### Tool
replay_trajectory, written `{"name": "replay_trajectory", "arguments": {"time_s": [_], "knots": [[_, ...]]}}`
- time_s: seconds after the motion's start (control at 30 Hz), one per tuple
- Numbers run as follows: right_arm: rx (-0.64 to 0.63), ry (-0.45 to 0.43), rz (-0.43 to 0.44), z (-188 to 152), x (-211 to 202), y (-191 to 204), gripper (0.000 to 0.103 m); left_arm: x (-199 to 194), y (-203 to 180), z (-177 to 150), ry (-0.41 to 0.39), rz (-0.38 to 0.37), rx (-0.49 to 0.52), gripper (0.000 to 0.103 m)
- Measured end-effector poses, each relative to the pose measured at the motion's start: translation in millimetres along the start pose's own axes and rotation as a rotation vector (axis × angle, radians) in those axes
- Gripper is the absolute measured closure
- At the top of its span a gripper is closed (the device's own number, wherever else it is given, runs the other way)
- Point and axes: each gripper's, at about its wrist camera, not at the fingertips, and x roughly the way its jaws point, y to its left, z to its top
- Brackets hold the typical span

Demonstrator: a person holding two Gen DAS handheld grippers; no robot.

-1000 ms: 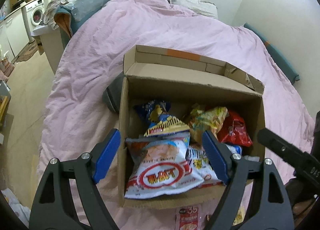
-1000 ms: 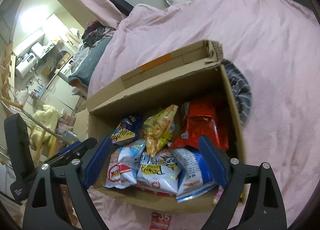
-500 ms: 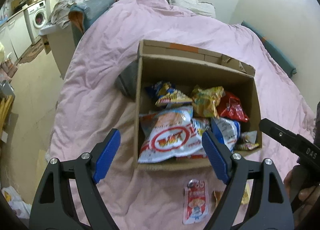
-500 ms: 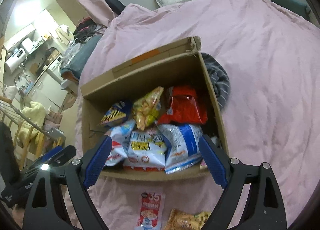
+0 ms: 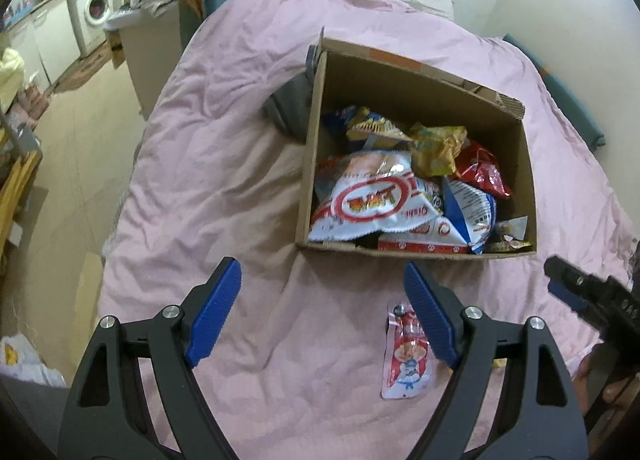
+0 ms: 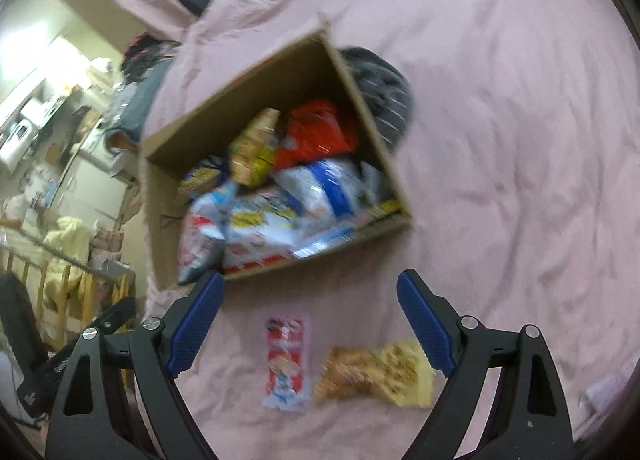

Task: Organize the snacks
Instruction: 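Move both open grippers back from the box toward the last two packets, then grasp the yellow triangular wafer packet with the right gripper while the left grasps the red crab stick packet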

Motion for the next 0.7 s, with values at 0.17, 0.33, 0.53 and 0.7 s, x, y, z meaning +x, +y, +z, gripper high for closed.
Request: {"name": "replay_trajectory", "arguments": {"time_s": [0.17,0.33,0.53,0.7], "knots": [[0.039,0.25,-0.127,-24.5,44.3,-28.4,0.012,9.8,-1.9,-11.4,0.053,0.001,-0.01,0.022],[-0.036,0.345,-0.131,-40.8,69.6,-22.7,0.012,16.1,-6.7,-19.6,0.084,0.0,0.002,0.022],[-0.083,0.369,-0.171,-39.4,88.3,-11.5,0.012,20.7,-6.6,-23.5,0.101,0.005,0.003,0.022],[-0.223,0.386,-0.174,-43.8,95.7,13.8,0.035,23.8,-4.4,-24.3,0.111,0.009,-0.006,0.022]]}}
